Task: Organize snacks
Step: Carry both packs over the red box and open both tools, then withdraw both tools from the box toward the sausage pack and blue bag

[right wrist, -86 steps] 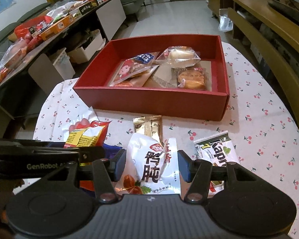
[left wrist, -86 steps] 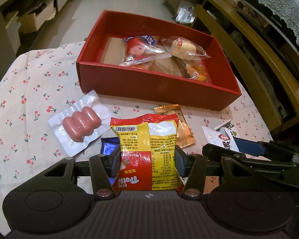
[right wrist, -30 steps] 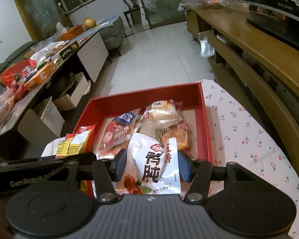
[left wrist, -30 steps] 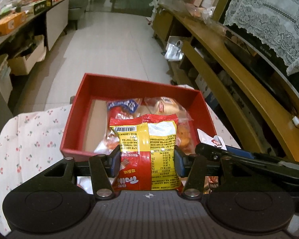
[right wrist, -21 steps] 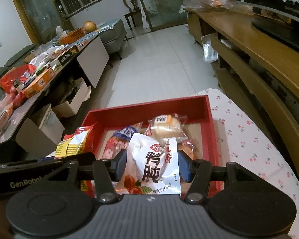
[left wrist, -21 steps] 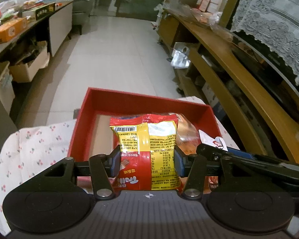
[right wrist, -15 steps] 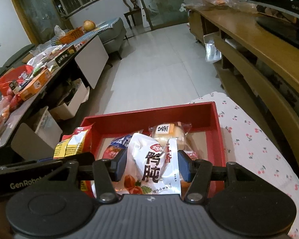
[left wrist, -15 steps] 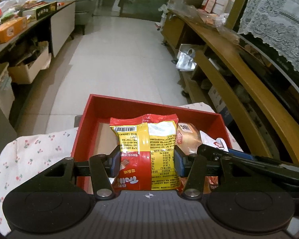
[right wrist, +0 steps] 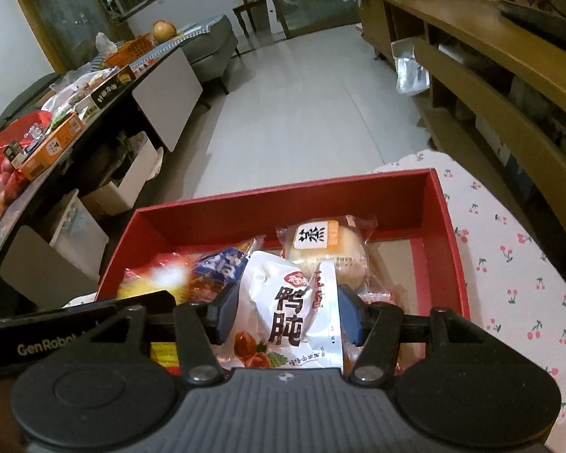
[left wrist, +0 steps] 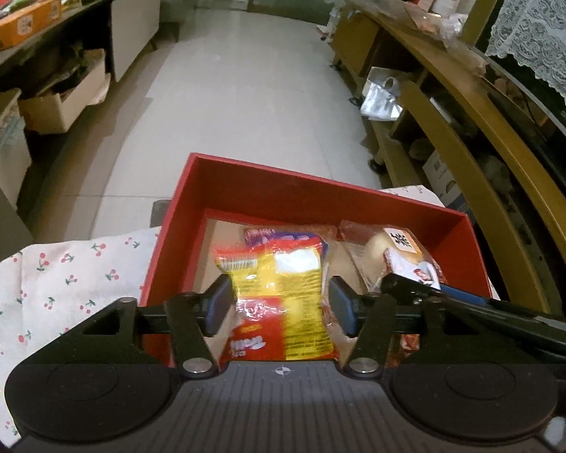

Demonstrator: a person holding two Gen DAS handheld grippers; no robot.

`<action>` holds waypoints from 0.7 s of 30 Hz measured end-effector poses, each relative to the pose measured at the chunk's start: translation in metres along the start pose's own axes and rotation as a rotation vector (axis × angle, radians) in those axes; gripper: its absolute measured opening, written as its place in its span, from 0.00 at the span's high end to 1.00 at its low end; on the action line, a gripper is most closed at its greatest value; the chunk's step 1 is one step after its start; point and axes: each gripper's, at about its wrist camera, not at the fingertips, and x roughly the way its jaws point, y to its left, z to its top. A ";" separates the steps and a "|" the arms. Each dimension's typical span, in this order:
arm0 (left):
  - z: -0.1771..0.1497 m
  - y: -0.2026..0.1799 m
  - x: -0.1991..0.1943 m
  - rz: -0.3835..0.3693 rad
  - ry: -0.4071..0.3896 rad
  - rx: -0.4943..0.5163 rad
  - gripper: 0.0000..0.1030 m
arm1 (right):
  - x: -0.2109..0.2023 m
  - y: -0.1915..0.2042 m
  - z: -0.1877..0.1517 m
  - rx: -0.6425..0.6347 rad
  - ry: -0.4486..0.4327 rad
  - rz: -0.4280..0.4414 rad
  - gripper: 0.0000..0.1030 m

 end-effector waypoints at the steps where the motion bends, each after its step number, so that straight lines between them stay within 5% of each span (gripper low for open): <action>1: 0.000 0.001 -0.001 0.001 -0.004 -0.003 0.32 | -0.001 -0.001 0.001 0.002 -0.007 0.003 0.32; 6: 0.000 0.002 -0.007 -0.001 -0.013 -0.015 0.28 | -0.008 0.000 0.002 -0.013 -0.020 -0.009 0.23; 21: -0.029 -0.007 -0.040 -0.041 0.000 0.010 0.25 | -0.075 0.008 -0.022 -0.020 -0.054 -0.021 0.21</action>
